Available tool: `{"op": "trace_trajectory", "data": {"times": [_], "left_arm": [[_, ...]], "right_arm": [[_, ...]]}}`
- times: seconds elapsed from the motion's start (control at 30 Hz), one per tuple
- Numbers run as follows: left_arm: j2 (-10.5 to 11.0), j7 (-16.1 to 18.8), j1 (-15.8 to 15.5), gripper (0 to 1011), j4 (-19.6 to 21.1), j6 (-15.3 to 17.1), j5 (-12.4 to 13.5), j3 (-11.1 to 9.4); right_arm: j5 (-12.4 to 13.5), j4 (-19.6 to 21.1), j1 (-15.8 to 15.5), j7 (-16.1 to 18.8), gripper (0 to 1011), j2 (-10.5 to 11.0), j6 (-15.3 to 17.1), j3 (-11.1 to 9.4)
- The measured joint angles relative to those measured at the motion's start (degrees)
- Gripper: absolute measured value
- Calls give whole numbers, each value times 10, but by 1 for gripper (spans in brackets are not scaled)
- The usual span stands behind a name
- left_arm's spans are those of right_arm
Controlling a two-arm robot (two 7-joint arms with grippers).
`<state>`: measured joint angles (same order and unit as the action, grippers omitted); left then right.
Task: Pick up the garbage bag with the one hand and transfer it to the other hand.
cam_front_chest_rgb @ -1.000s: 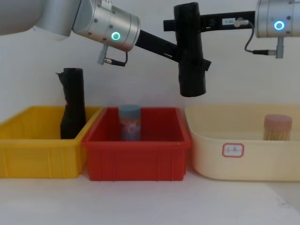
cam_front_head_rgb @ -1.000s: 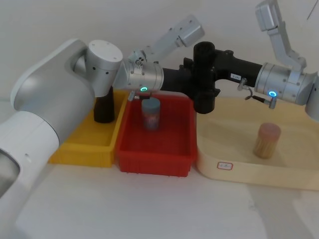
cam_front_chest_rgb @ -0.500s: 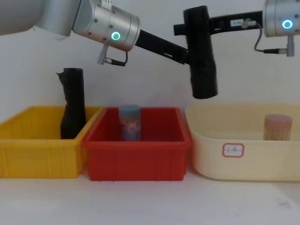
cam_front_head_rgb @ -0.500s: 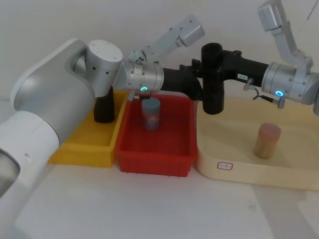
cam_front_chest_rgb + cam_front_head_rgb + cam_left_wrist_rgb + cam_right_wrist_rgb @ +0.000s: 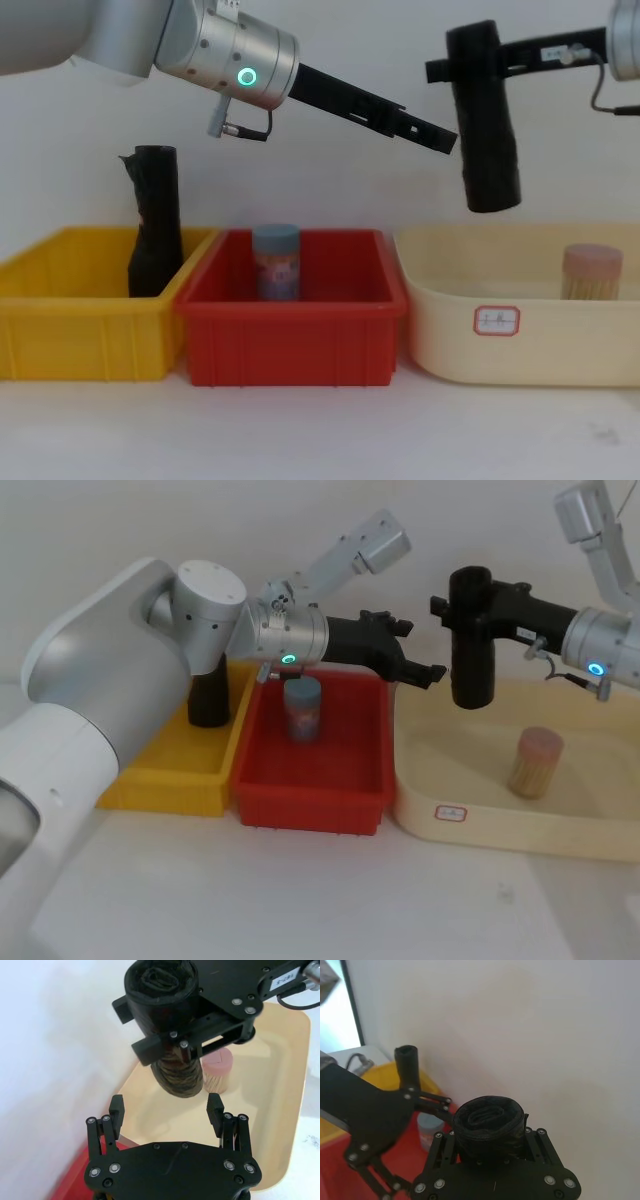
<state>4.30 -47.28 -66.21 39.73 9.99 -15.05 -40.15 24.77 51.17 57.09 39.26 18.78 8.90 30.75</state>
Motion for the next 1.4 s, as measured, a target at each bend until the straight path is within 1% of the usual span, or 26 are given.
{"op": "trace_trajectory", "data": {"times": [0.07,0.23,0.37,0.4,0.47,0.53,0.57,0.6,0.63,0.67,0.8,1.03,1.4], "left_arm": [[0,0,0,1000,0,0,0,0],[0,0,0,1000,0,0,0,0],[0,0,0,1000,0,0,0,0],[0,0,0,1000,0,0,0,0],[0,0,0,1000,0,0,0,0],[0,0,0,1000,0,0,0,0],[0,0,0,1001,0,0,0,0],[0,0,0,1000,0,0,0,0],[0,0,0,1000,0,0,0,0],[0,0,0,1000,0,0,0,0],[0,0,0,1000,0,0,0,0],[0,0,0,1000,0,0,0,0],[0,0,0,1000,0,0,0,0]], "right_arm": [[0,-6,1,2,535,0,-2,-2],[6,-48,15,26,538,-6,-21,-8],[10,-82,27,46,685,-14,-37,-12],[11,-87,29,49,685,-15,-40,-12],[12,-95,32,54,752,-17,-44,-13],[13,-103,35,58,796,-19,-47,-14],[14,-109,37,62,849,-21,-50,-15],[15,-115,39,65,879,-22,-53,-15],[15,-118,40,67,879,-23,-54,-16],[15,-120,41,68,925,-23,-55,-16],[16,-131,44,74,1001,-26,-60,-17],[18,-144,49,82,1000,-29,-66,-18],[19,-153,52,87,1000,-31,-70,-19]]}}
